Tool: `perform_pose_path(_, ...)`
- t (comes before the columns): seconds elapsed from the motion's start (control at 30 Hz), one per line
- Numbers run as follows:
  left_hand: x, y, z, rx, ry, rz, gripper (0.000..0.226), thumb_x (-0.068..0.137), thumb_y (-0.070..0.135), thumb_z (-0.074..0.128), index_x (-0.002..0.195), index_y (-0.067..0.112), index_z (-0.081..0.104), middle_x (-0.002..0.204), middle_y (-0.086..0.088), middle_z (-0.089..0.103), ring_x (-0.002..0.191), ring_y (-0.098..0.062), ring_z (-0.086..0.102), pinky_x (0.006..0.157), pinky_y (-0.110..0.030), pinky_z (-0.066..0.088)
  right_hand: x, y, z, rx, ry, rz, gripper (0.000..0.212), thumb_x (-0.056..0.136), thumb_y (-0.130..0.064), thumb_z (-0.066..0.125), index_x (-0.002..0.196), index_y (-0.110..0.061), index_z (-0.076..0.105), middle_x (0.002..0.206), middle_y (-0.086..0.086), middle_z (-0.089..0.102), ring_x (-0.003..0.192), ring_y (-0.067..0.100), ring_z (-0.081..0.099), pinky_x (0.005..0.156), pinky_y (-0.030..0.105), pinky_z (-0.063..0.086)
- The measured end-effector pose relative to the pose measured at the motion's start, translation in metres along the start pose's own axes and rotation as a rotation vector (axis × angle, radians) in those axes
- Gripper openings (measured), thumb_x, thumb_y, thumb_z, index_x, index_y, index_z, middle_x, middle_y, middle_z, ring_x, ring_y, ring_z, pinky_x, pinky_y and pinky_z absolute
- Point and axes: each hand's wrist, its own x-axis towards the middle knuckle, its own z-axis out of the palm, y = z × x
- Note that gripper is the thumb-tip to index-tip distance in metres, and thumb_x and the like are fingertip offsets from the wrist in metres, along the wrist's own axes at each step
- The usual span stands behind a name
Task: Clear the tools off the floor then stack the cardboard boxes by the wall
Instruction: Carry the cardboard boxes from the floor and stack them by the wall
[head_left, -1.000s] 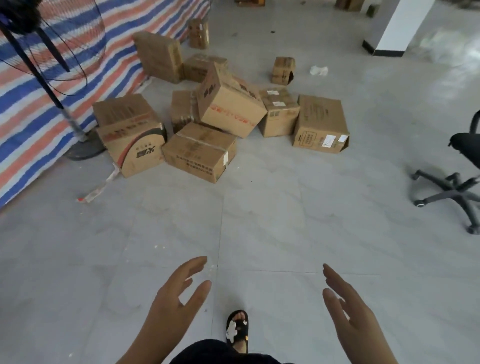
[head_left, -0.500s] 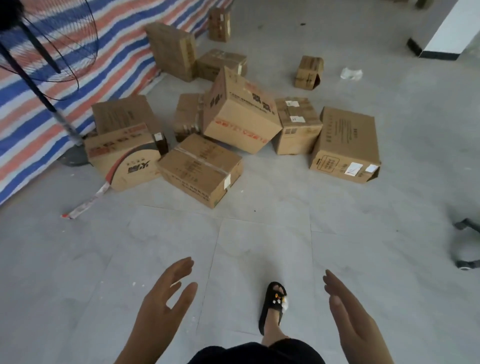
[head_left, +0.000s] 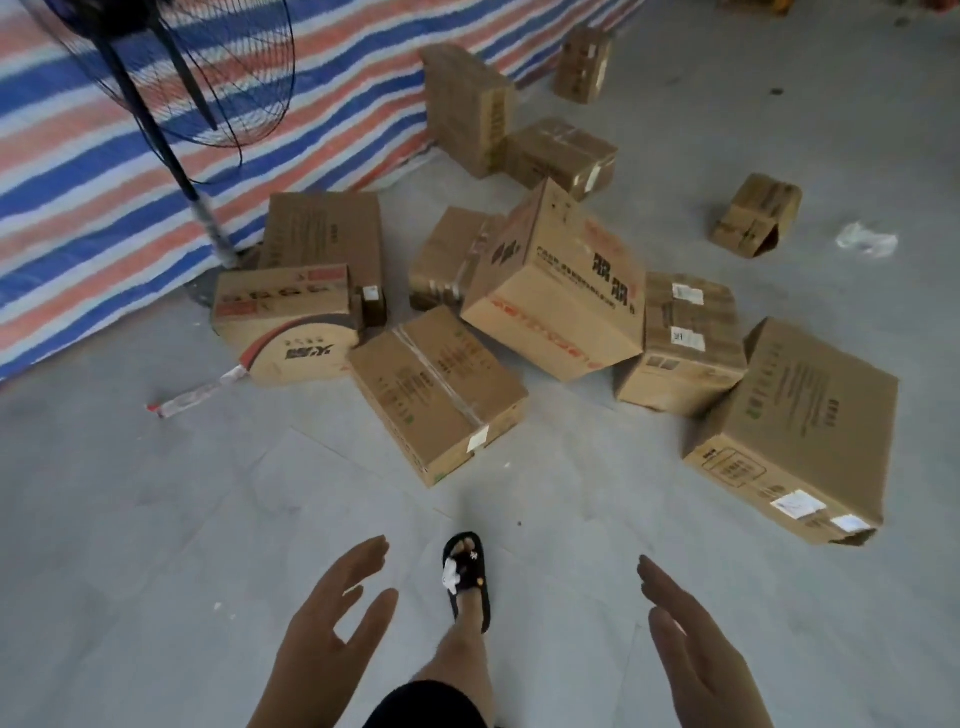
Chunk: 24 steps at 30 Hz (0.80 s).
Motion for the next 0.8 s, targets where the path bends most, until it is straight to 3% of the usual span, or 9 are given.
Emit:
perform_pose_path(0.1, 0.064, 0.009, 0.023, -0.027, 0.035, -0.042, 0.036, 0.074, 0.054, 0.057, 0.102, 0.075, 0.045, 0.113, 0.036, 0.057, 0.106, 0.013, 0.055, 0.094, -0.021, 0.046, 0.081, -0.003, 0.001, -0.027, -0.011, 0.0, 0.048, 0.059, -0.093, 0.031, 0.102, -0.078, 0.043, 0.11, -0.048, 0.05, 0.106, -0.021, 0.048, 0.083, -0.005, 0.035)
perform_pose_path(0.23, 0.164, 0.026, 0.039, -0.023, 0.043, -0.093, 0.046, 0.073, 0.04, 0.056, 0.1, 0.076, 0.044, 0.113, 0.038, 0.055, 0.106, 0.015, 0.053, 0.088, -0.011, 0.041, 0.189, -0.024, 0.006, -0.058, -0.055, -0.018, 0.04, 0.061, -0.088, 0.035, 0.1, -0.08, 0.041, 0.109, -0.052, 0.046, 0.104, -0.024, 0.047, 0.081, -0.006, 0.034)
perform_pose_path(0.3, 0.209, 0.039, 0.042, -0.015, 0.054, -0.125, 0.039, 0.074, 0.04, 0.054, 0.104, 0.064, 0.052, 0.111, 0.034, 0.059, 0.107, 0.015, 0.052, 0.089, -0.012, 0.041, 0.239, -0.042, 0.009, -0.084, -0.085, -0.038, 0.041, 0.065, -0.085, 0.036, 0.104, -0.078, 0.042, 0.115, -0.045, 0.05, 0.105, -0.023, 0.047, 0.085, 0.002, 0.039)
perform_pose_path(0.4, 0.26, 0.05, 0.048, -0.023, 0.077, -0.199, 0.038, 0.073, 0.04, 0.052, 0.11, 0.046, 0.049, 0.116, 0.026, 0.058, 0.109, 0.014, 0.049, 0.093, -0.016, 0.041, 0.303, -0.06, 0.013, -0.098, -0.223, -0.018, 0.035, 0.082, -0.067, 0.038, 0.115, -0.062, 0.047, 0.123, -0.031, 0.051, 0.109, -0.014, 0.048, 0.097, 0.022, 0.039)
perform_pose_path(0.47, 0.285, 0.049, 0.052, 0.003, 0.104, -0.24, 0.037, 0.074, 0.039, 0.053, 0.111, 0.044, 0.049, 0.114, 0.028, 0.059, 0.107, 0.014, 0.051, 0.091, -0.014, 0.041, 0.345, -0.066, 0.017, -0.117, -0.294, -0.004, 0.039, 0.083, -0.067, 0.037, 0.119, -0.052, 0.043, 0.125, -0.026, 0.049, 0.113, -0.008, 0.047, 0.1, 0.026, 0.038)
perform_pose_path(0.6, 0.335, 0.023, 0.068, 0.061, 0.168, -0.344, 0.034, 0.083, 0.026, 0.059, 0.113, 0.04, 0.051, 0.117, 0.022, 0.057, 0.101, 0.013, 0.055, 0.091, -0.015, 0.04, 0.43, -0.052, 0.033, -0.188, -0.481, 0.048, 0.042, 0.083, -0.051, 0.038, 0.125, -0.047, 0.041, 0.129, -0.022, 0.047, 0.12, 0.0, 0.045, 0.104, 0.027, 0.036)
perform_pose_path(0.7, 0.374, -0.013, 0.089, 0.041, 0.233, -0.459, 0.037, 0.087, 0.016, 0.061, 0.111, 0.041, 0.05, 0.114, 0.019, 0.058, 0.099, 0.013, 0.056, 0.091, -0.02, 0.041, 0.496, -0.025, 0.059, -0.254, -0.61, 0.095, 0.046, 0.082, -0.051, 0.037, 0.127, -0.042, 0.041, 0.131, -0.019, 0.047, 0.122, 0.002, 0.044, 0.107, 0.027, 0.034)
perform_pose_path(0.8, 0.414, -0.065, 0.125, -0.041, 0.289, -0.62, 0.034, 0.09, 0.015, 0.059, 0.108, 0.042, 0.05, 0.111, 0.014, 0.061, 0.102, -0.001, 0.059, 0.091, -0.024, 0.044, 0.564, 0.024, 0.101, -0.326, -0.722, 0.168, 0.047, 0.087, -0.049, 0.035, 0.132, -0.036, 0.043, 0.131, -0.015, 0.048, 0.119, 0.001, 0.044, 0.101, 0.02, 0.033)
